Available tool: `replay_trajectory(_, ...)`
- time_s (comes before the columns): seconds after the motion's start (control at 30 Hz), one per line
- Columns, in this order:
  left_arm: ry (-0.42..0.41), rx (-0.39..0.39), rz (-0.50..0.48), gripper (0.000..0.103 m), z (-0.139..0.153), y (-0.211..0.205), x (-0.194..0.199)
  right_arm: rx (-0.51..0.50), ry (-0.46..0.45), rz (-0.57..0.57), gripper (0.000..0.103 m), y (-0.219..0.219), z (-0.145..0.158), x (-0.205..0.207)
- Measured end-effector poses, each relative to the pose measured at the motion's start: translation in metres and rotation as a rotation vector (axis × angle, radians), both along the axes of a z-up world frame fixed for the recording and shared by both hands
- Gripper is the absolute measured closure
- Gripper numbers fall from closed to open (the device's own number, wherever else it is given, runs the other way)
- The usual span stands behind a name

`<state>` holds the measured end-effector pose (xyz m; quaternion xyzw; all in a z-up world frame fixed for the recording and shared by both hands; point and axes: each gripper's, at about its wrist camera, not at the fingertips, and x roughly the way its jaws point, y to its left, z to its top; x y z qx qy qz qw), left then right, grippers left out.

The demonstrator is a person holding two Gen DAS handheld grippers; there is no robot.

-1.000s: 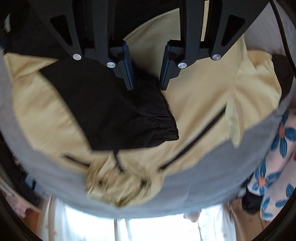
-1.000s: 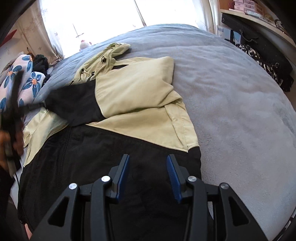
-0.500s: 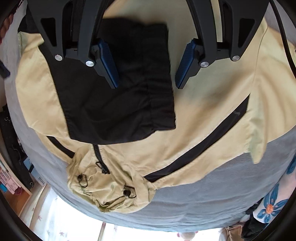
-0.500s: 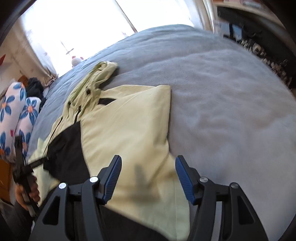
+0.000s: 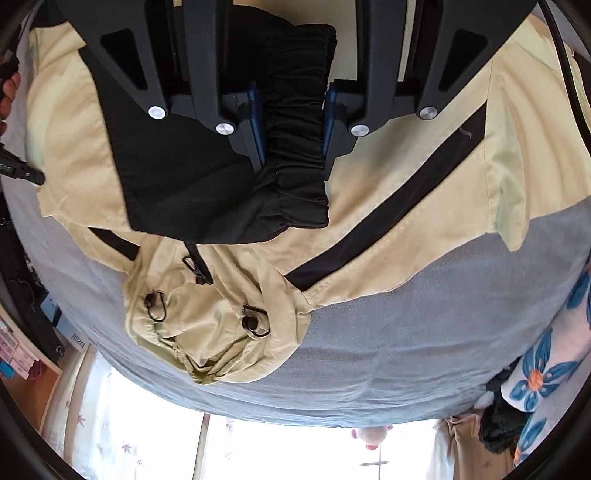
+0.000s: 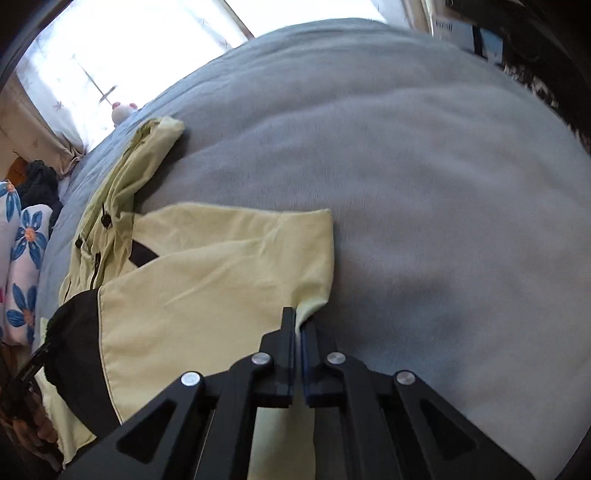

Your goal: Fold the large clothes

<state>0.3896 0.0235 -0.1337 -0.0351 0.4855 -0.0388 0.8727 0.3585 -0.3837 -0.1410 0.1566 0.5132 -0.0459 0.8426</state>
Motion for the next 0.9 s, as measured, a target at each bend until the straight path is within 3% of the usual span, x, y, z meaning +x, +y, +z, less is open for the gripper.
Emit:
replay_trajectory(0.13, 0.033, 0.073, 0.004, 0.073, -0.021, -0.009, 0.004, -0.138, 0.051, 0.036, 0.093, 0.014, -0.01, 0.002)
replay_trajectory(0.2, 0.021, 0.1, -0.004, 0.071, -0.016, -0.011, 0.001, -0.141, 0.046, 0.014, 0.091, 0.013, 0.004, -0.003)
replay_trajectory(0.3, -0.008, 0.156, -0.008, 0.06, 0.003, -0.007, -0.012, -0.158, 0.0, 0.007, 0.091, 0.016, 0.029, -0.02)
replay_trajectory(0.37, -0.047, 0.192, 0.0, 0.046, 0.014, -0.003, -0.023, -0.185, -0.024, 0.022, 0.091, 0.024, 0.044, -0.033)
replay_trajectory(0.4, -0.073, 0.213, 0.008, 0.045, 0.022, -0.003, -0.031, -0.187, -0.029, 0.039, 0.088, 0.032, 0.051, -0.042)
replay_trajectory(0.53, -0.102, 0.199, 0.02, 0.045, 0.04, -0.006, -0.049, -0.14, -0.036, 0.112, 0.087, 0.068, 0.056, -0.066)
replay_trajectory(0.7, -0.072, 0.175, 0.087, 0.045, 0.047, -0.011, -0.052, -0.065, -0.046, 0.252, 0.087, 0.134, 0.049, -0.081)
replay_trajectory(0.8, -0.03, 0.097, 0.028, 0.045, 0.041, -0.03, -0.059, -0.058, -0.029, 0.312, 0.087, 0.167, 0.034, -0.084)
replay_trajectory(0.83, -0.03, 0.086, 0.009, 0.04, 0.039, -0.036, -0.065, -0.047, -0.016, 0.326, 0.087, 0.175, 0.026, -0.084)
replay_trajectory(0.87, -0.028, 0.083, -0.015, 0.026, 0.035, -0.047, -0.071, -0.04, -0.001, 0.332, 0.087, 0.18, 0.018, -0.085)
replay_trajectory(0.9, -0.024, 0.092, -0.028, 0.02, 0.03, -0.056, -0.076, -0.038, 0.014, 0.332, 0.087, 0.182, 0.01, -0.084)
